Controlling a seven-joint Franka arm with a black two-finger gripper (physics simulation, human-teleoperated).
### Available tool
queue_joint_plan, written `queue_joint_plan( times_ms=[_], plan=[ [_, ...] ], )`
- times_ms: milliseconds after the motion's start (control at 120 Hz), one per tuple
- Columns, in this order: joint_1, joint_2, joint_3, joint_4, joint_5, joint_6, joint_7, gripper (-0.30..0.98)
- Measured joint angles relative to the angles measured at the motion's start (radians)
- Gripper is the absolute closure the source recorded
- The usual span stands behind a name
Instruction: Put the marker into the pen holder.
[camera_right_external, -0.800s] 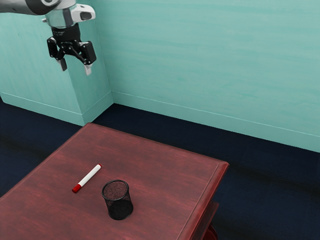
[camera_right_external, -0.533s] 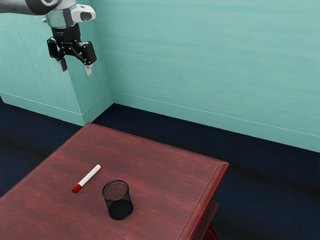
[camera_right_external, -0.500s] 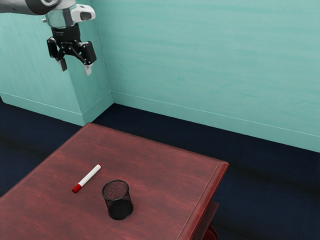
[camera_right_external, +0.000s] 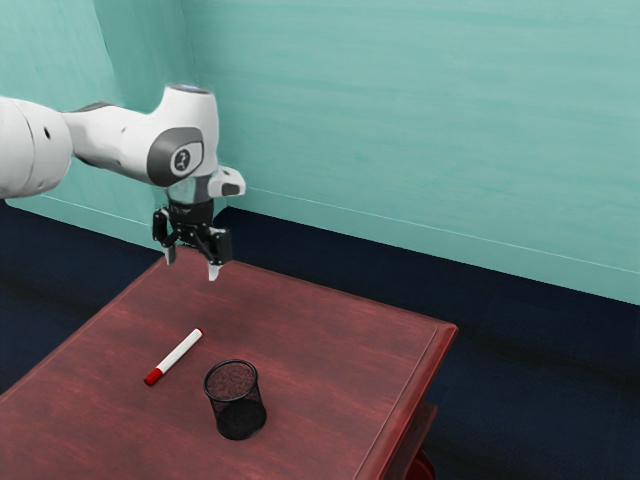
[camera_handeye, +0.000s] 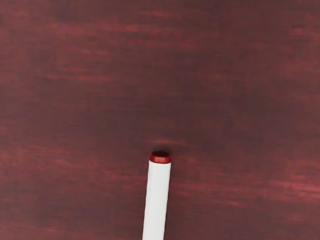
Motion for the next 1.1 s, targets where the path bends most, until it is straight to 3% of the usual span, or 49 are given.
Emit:
queue_joint_plan(
  times_ms=[342,617,1100],
  plan=[
    [0.046,-0.217,0.024,-0.456,-0.012,0.352,0.019,0.0],
    [0.064,-0.035,0.023,-0.396,-0.018,0.507,0.032,0.0],
    [0.063,0.047,0.006,-0.389,-0.037,0.571,0.043,0.01]
  ],
)
